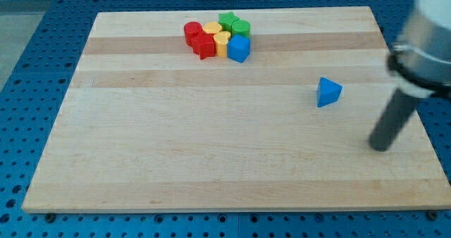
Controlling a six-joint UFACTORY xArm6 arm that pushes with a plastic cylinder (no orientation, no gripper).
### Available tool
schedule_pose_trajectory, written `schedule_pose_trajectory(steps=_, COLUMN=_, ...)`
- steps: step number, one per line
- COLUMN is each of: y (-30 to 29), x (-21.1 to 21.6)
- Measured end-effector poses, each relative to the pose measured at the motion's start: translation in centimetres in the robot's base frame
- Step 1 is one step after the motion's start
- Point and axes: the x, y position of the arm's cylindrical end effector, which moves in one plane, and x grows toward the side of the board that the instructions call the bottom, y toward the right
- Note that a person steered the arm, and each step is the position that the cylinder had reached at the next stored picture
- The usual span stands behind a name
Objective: Push the blue triangle diagonal bottom right to the red star
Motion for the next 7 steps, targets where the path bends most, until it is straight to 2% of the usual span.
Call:
schedule_pose_trajectory(steps=1, y=1.0, x=-1.6)
schedule_pose_trajectory(steps=2, y=-1.3, x=-5.5)
schedule_pose_trajectory(steps=4, y=-6.0, x=-7.3)
schedule_pose_trajectory(steps=5, y=-5.5, x=-11.7)
schedule_pose_trajectory(steps=6, y=-4.8, x=-13.8)
schedule_pose_trajectory(steps=7, y=-6.1, x=-13.0)
